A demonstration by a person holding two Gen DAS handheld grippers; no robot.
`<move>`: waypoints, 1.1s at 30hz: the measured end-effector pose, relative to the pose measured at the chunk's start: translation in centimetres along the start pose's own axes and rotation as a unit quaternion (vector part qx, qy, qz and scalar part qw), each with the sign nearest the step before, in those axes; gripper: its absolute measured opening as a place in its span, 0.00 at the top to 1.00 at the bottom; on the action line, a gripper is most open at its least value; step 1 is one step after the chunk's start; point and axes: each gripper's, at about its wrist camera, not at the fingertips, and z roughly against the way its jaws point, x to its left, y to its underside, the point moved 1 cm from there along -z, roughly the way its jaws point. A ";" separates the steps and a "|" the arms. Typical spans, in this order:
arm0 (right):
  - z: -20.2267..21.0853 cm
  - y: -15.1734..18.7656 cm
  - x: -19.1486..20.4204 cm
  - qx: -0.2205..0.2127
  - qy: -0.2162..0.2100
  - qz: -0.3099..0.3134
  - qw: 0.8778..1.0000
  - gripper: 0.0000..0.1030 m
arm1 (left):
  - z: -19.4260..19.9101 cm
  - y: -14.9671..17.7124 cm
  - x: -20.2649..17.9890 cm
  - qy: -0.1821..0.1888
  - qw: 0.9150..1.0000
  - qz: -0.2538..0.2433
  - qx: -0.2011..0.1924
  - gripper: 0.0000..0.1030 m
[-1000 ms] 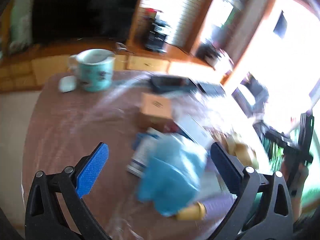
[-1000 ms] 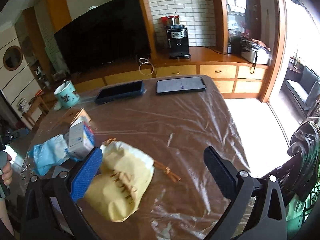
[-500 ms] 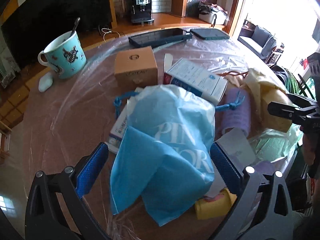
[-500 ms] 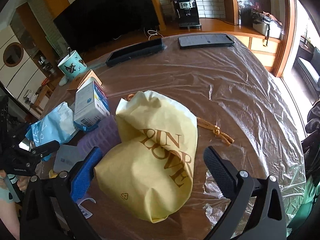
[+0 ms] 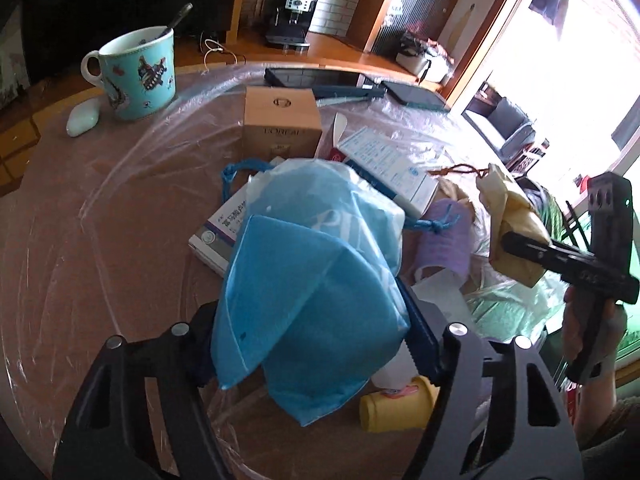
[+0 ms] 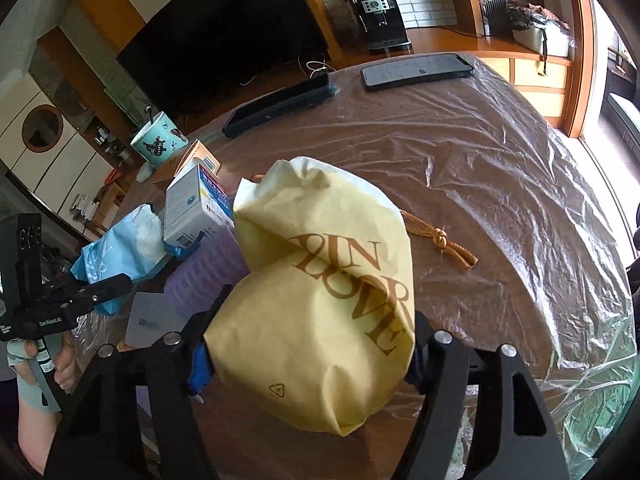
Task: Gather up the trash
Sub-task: 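Carry both held bags off the table to above the black trash bin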
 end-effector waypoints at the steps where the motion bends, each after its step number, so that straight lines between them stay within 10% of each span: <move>1: 0.4 0.0 0.1 -0.005 0.000 0.002 1.000 0.32 | 0.3 0.0 0.0 0.001 1.000 0.003 -0.005 0.29; 33: 7.0 3.8 5.6 -0.081 -0.038 0.093 0.992 0.32 | 10.1 2.6 -4.1 0.003 0.983 0.016 -0.181 0.29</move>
